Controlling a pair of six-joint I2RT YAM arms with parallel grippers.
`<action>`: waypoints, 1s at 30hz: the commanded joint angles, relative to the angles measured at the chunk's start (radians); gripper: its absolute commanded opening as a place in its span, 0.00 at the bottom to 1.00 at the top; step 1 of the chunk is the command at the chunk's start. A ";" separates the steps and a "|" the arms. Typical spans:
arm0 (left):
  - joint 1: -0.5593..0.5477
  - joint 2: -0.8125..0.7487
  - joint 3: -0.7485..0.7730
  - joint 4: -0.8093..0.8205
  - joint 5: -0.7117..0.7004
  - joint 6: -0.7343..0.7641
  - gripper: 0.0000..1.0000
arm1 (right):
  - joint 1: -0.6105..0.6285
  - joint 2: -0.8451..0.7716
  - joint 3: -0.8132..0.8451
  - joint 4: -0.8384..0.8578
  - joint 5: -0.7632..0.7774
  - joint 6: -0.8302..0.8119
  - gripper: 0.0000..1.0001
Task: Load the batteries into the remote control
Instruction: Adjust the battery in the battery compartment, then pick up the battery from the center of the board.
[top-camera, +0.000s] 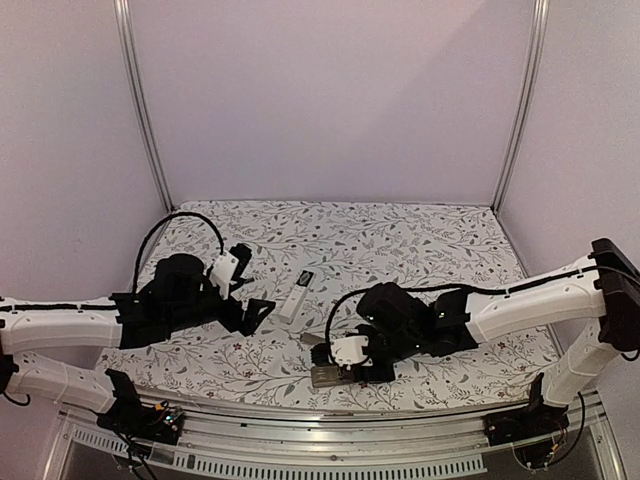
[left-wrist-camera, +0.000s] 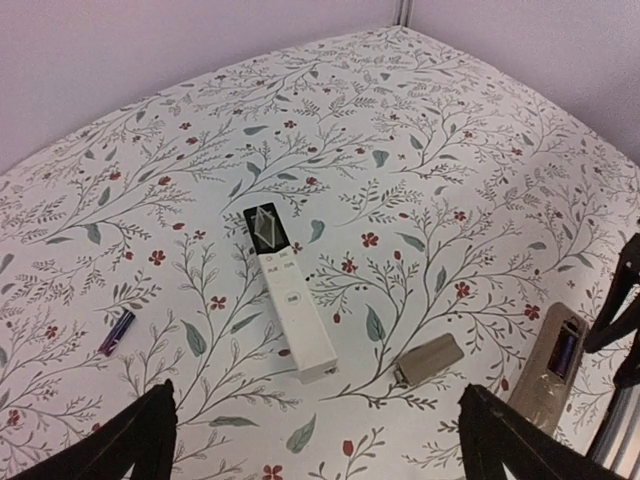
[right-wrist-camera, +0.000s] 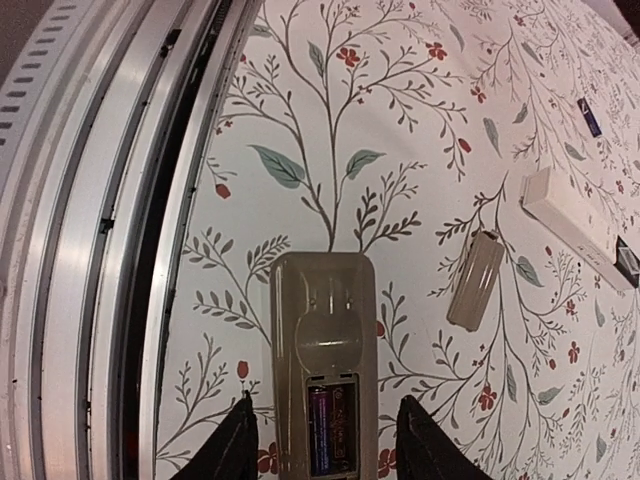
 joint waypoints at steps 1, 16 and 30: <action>0.150 0.058 0.102 -0.120 0.047 -0.076 0.98 | -0.044 -0.096 0.037 0.053 -0.077 0.069 0.48; 0.410 0.707 0.684 -0.739 0.287 0.424 0.80 | -0.325 -0.196 0.022 0.095 -0.191 0.437 0.56; 0.411 0.804 0.770 -0.712 0.191 0.631 0.84 | -0.325 -0.362 -0.106 0.128 -0.193 0.439 0.56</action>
